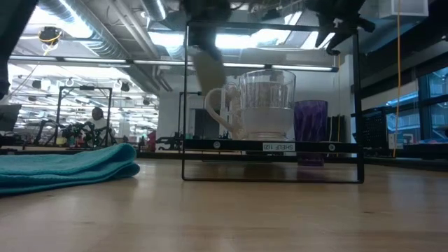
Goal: Stack small to large cups/mugs on shelf
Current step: Put the light green cup on the shelf
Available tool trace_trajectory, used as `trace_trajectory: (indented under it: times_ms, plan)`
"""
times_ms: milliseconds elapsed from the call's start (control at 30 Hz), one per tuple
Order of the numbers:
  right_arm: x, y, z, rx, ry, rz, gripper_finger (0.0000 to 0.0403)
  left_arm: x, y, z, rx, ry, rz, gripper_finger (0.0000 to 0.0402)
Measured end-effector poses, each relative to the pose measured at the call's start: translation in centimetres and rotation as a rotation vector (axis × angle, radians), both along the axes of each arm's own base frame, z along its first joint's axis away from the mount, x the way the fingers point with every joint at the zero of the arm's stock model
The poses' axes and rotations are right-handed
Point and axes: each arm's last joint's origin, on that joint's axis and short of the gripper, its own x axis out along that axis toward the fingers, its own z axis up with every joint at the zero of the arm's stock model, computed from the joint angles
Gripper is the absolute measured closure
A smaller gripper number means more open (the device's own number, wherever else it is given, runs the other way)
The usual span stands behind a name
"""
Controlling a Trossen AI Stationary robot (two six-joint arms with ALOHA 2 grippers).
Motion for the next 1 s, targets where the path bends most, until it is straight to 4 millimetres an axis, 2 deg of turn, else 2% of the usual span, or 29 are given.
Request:
trace_trajectory:
  times_ms: [133,300,467,667,1000]
  plan:
    - [-1.0,0.6,0.4,0.007,-0.026,-0.017,0.0228,2.4,-0.1,-0.4,0.003,-0.011,-0.079,0.0401]
    - [-1.3,0.7,0.2,0.031,-0.004,-0.029,0.0228,4.8,-1.4,-0.7,0.031,-0.015,-0.222,0.0401]
    - [-1.0,0.6,0.0,0.038,0.009,-0.029,0.0228,6.6,-2.7,-2.8,0.044,0.057,-0.347,0.0401]
    - [-0.7,0.4,-0.2,0.047,0.018,-0.030,0.0228,7.5,-3.0,-4.4,0.065,0.109,-0.429,0.0401]
    - [0.2,0.0,-0.9,0.081,0.039,-0.018,0.0228,7.7,-3.2,-4.6,0.110,0.124,-0.534,0.0401]
